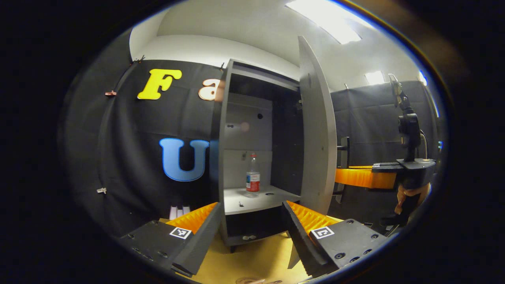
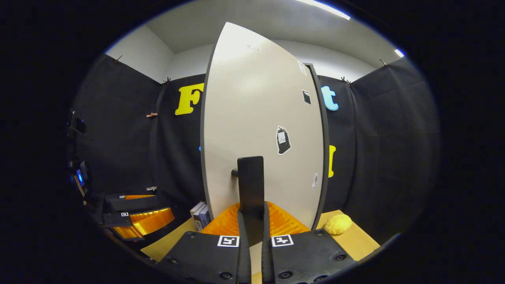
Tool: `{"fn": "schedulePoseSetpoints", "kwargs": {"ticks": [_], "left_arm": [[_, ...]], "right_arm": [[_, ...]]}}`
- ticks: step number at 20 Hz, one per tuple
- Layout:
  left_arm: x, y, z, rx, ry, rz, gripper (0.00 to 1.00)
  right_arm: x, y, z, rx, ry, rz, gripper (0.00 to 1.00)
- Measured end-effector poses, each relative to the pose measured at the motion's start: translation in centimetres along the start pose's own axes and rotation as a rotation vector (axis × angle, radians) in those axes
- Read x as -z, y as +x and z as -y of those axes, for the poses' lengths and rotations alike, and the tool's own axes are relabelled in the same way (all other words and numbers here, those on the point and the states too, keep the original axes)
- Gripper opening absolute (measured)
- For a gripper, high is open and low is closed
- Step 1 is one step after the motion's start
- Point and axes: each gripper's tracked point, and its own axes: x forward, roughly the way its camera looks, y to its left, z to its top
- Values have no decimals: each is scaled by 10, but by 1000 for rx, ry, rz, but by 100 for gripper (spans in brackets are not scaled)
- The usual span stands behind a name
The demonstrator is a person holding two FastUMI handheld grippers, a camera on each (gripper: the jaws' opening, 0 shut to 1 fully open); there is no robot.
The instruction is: Open the cabinet door with the right hand, grasp the bottle in the cabinet with the left hand and place it on the coaster, then close the cabinet door with the right hand.
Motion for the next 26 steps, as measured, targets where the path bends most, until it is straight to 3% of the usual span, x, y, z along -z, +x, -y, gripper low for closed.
{"fn": "schedulePoseSetpoints", "kwargs": {"ticks": [6,7,9,19,22,26], "left_arm": [[7,24,24,108,-2,-18,94],[7,29,28,118,-3,-21,94],[5,39,41,138,-12,-15,94],[6,103,91,146,-75,-18,94],[4,120,111,149,-48,-16,94],[4,139,141,158,-28,-8,94]], "right_arm": [[-4,-21,40,139,-8,5,14],[-5,-20,44,156,-9,6,9],[-6,-24,54,175,-4,1,13],[-15,-32,114,175,-80,-20,12],[-18,-36,139,183,-93,-25,8],[-19,-42,157,134,-67,-26,6]]}}
